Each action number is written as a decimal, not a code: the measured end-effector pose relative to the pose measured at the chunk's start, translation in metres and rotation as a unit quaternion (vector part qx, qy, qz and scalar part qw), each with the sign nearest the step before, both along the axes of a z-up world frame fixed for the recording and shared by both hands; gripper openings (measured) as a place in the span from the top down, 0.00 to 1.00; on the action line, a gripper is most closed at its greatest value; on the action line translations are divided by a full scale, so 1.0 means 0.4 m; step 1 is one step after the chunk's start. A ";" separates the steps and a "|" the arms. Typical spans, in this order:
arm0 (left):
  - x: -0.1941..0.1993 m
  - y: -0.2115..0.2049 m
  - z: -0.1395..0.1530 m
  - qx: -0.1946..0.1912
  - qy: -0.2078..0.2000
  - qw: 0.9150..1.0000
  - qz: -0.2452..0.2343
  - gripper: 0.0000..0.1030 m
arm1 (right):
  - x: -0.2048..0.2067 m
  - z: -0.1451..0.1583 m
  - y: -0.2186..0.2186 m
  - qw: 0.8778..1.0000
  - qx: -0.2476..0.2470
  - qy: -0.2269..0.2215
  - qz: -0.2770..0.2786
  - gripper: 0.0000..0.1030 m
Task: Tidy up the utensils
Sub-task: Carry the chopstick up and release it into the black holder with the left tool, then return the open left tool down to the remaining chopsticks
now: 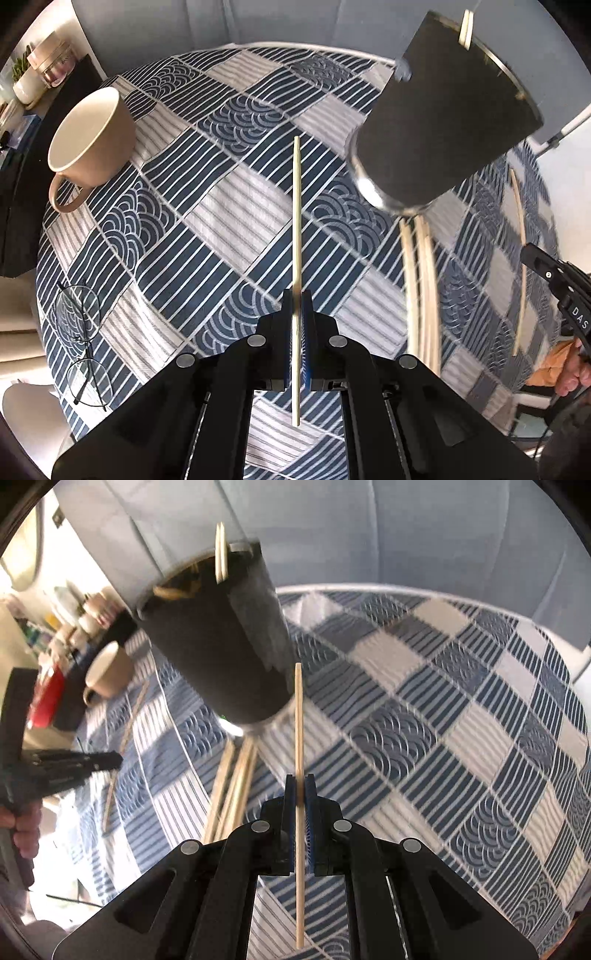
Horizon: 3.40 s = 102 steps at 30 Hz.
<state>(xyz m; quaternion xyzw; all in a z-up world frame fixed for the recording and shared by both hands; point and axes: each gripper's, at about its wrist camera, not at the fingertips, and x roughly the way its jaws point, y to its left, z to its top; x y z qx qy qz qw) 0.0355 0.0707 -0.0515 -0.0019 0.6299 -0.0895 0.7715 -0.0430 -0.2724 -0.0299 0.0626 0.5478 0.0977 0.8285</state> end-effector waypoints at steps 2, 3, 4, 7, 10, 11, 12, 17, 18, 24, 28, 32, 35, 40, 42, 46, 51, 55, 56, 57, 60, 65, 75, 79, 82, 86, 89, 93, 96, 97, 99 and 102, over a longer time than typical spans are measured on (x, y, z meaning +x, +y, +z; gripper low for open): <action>0.008 -0.011 0.026 -0.008 -0.008 1.000 -0.003 0.95 | 0.020 0.024 0.003 1.000 0.009 -0.012 0.000 0.96; 0.022 -0.017 0.040 -0.004 -0.015 1.000 -0.008 0.95 | 0.027 0.039 0.004 1.000 0.014 -0.022 0.000 0.96; 0.032 -0.036 0.047 0.005 -0.024 1.000 -0.012 0.95 | 0.032 0.051 0.002 0.999 0.017 -0.029 -0.002 0.95; 0.053 -0.059 0.108 0.015 -0.055 0.998 -0.027 0.95 | 0.053 0.102 -0.005 0.998 0.028 -0.056 -0.006 0.95; 0.079 -0.072 0.160 0.008 -0.080 0.996 -0.032 0.95 | 0.075 0.152 -0.012 0.996 0.035 -0.081 -0.007 0.95; 0.088 -0.079 0.187 0.002 -0.091 0.995 -0.032 0.95 | 0.084 0.169 -0.014 0.995 0.037 -0.090 -0.007 0.95; 0.106 -0.082 0.202 -0.001 -0.097 0.995 -0.032 0.95 | 0.095 0.184 -0.016 0.995 0.039 -0.097 -0.007 0.95; 0.154 -0.118 0.272 -0.019 -0.123 0.992 -0.034 0.95 | 0.142 0.239 -0.015 0.991 0.064 -0.121 -0.004 0.95; 0.165 -0.126 0.284 -0.021 -0.130 0.991 -0.035 0.95 | 0.153 0.248 -0.011 0.990 0.069 -0.125 -0.003 0.95; 0.220 -0.168 0.322 -0.055 -0.153 0.986 -0.042 0.95 | 0.211 0.285 0.014 0.984 0.085 -0.154 0.005 0.95; 0.256 -0.194 0.336 -0.075 -0.170 0.981 -0.049 0.95 | 0.244 0.296 0.026 0.980 0.093 -0.174 0.008 0.95; 0.283 -0.214 0.343 -0.090 -0.189 0.976 -0.055 0.95 | 0.285 0.297 0.027 0.975 0.114 -0.190 0.004 0.95; 0.299 -0.221 0.343 -0.107 -0.207 0.971 -0.052 0.95 | 0.318 0.289 0.033 0.973 0.127 -0.194 0.008 0.95; 0.313 -0.221 0.311 -0.134 -0.216 0.966 -0.040 0.95 | 0.360 0.262 0.051 0.969 0.140 -0.203 0.011 0.95; 0.316 -0.222 0.288 -0.138 -0.212 0.967 -0.040 0.95 | 0.368 0.245 0.057 0.969 0.144 -0.202 0.012 0.95; 0.300 -0.218 0.259 -0.142 -0.211 0.966 -0.043 0.95 | 0.373 0.211 0.071 0.973 0.137 -0.186 0.024 0.95; 0.284 -0.208 0.247 -0.141 -0.223 0.964 -0.041 0.95 | 0.360 0.195 0.067 0.975 0.129 -0.177 0.029 0.93; 0.278 -0.203 0.244 -0.141 -0.221 0.964 -0.038 0.89 | 0.349 0.204 0.056 0.976 0.125 -0.177 0.026 0.92; 0.276 -0.201 0.245 -0.141 -0.222 0.964 -0.039 0.82 | 0.345 0.210 0.051 0.976 0.124 -0.179 0.024 0.91; 0.270 -0.200 0.247 -0.138 -0.224 0.964 -0.040 0.79 | 0.341 0.215 0.045 0.976 0.125 -0.179 0.022 0.91; 0.252 -0.198 0.250 -0.126 -0.231 0.964 -0.039 0.74 | 0.328 0.230 0.029 0.975 0.126 -0.183 0.012 0.83; 0.219 -0.190 0.263 -0.128 -0.236 0.963 -0.032 0.63 | 0.297 0.257 0.009 0.973 0.125 -0.195 0.001 0.77; 0.161 -0.170 0.275 -0.111 -0.235 0.965 -0.023 0.36 | 0.232 0.272 0.005 0.976 0.094 -0.194 -0.012 0.48; 0.141 -0.155 0.261 -0.106 -0.225 0.968 -0.016 0.32 | 0.205 0.258 -0.001 0.978 0.086 -0.187 -0.018 0.42; 0.127 -0.146 0.241 -0.100 -0.217 0.971 -0.018 0.25 | 0.187 0.238 -0.010 0.981 0.076 -0.176 -0.032 0.35; 0.105 -0.136 0.211 -0.081 -0.207 0.975 -0.021 0.21 | 0.166 0.202 -0.019 0.985 0.070 -0.153 -0.038 0.32; 0.093 -0.127 0.181 -0.077 -0.190 0.979 -0.019 0.15 | 0.152 0.175 -0.018 0.987 0.065 -0.140 -0.040 0.29; 0.069 -0.125 0.133 -0.068 -0.163 0.984 -0.022 0.13 | 0.136 0.130 -0.009 0.992 0.056 -0.110 -0.033 0.22; 0.049 -0.134 0.088 -0.051 -0.142 0.988 -0.037 0.11 | 0.124 0.097 0.001 0.994 0.045 -0.091 -0.027 0.21; 0.044 -0.136 0.072 -0.045 -0.134 0.989 -0.041 0.10 | 0.120 0.085 0.004 0.995 0.043 -0.085 -0.026 0.21; 0.031 -0.144 0.036 -0.027 -0.117 0.992 -0.048 0.09 | 0.111 0.057 0.006 0.996 0.041 -0.069 -0.026 0.21; 0.013 -0.152 -0.009 -0.018 -0.096 0.994 -0.059 0.09 | 0.097 0.018 0.009 0.998 0.037 -0.047 -0.025 0.20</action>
